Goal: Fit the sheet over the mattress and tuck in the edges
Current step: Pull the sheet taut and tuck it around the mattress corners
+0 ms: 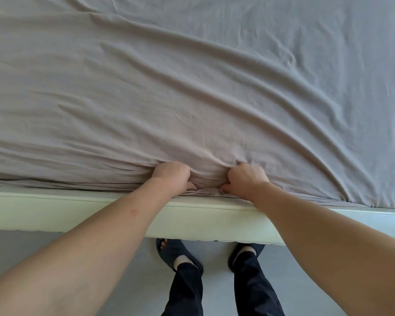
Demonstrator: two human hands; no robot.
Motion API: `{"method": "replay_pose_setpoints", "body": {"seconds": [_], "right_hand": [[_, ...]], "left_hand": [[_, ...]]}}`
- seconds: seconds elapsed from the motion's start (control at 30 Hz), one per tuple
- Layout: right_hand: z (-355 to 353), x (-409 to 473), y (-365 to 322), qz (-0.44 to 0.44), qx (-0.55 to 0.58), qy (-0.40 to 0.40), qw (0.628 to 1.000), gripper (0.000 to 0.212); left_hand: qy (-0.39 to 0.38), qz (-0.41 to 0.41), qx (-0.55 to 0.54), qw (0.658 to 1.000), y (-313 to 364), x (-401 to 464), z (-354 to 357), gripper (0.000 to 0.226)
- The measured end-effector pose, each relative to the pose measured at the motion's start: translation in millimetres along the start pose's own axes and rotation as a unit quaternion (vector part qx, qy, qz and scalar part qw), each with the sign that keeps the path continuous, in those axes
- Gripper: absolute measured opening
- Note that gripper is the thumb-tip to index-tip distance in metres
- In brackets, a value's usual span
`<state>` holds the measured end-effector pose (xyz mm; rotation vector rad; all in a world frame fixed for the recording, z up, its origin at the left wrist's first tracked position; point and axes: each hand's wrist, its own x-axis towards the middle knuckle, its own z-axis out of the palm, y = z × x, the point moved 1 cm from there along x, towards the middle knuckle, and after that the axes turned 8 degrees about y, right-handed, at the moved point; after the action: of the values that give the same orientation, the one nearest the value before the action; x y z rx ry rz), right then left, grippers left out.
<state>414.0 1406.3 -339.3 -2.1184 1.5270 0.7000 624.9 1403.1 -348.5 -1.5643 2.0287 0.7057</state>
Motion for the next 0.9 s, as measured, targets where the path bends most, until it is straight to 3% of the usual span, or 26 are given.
{"method": "replay_pose_setpoints", "body": {"seconds": [0.2, 0.4, 0.5, 0.67, 0.77, 0.83, 0.9], "right_hand": [[2.5, 21.2, 0.5, 0.068, 0.078, -0.006, 0.995, 0.025], [3.4, -4.9, -0.8, 0.051, 0.127, -0.008, 0.991, 0.034], [-7.0, -20.8, -8.9, 0.009, 0.28, -0.053, 0.958, 0.024], [-26.3, -22.8, -26.2, -0.03, 0.169, -0.023, 0.985, 0.021], [-32.6, -35.1, -19.7, -0.012, 0.27, -0.01, 0.963, 0.017], [-37.8, -48.5, -12.2, -0.006, 0.313, -0.029, 0.949, 0.016], [-36.9, -51.1, -6.2, -0.007, 0.243, -0.067, 0.968, 0.026]], "left_hand": [[-0.004, -0.019, 0.01, 1.0, -0.9, 23.8, 6.3, 0.052], [-0.006, -0.046, -0.017, 0.999, -0.7, 8.4, -1.1, 0.052], [-0.007, -0.058, -0.064, 0.996, -0.7, -1.8, -5.7, 0.046], [-0.075, -0.036, -0.195, 0.977, -3.1, -24.0, -25.2, 0.019], [-0.045, 0.003, -0.306, 0.951, 8.9, -38.0, -35.6, 0.009], [-0.048, 0.013, -0.336, 0.941, 25.5, -46.2, -35.2, 0.021], [-0.042, -0.025, -0.316, 0.948, 35.4, -46.7, -30.9, 0.044]]}}
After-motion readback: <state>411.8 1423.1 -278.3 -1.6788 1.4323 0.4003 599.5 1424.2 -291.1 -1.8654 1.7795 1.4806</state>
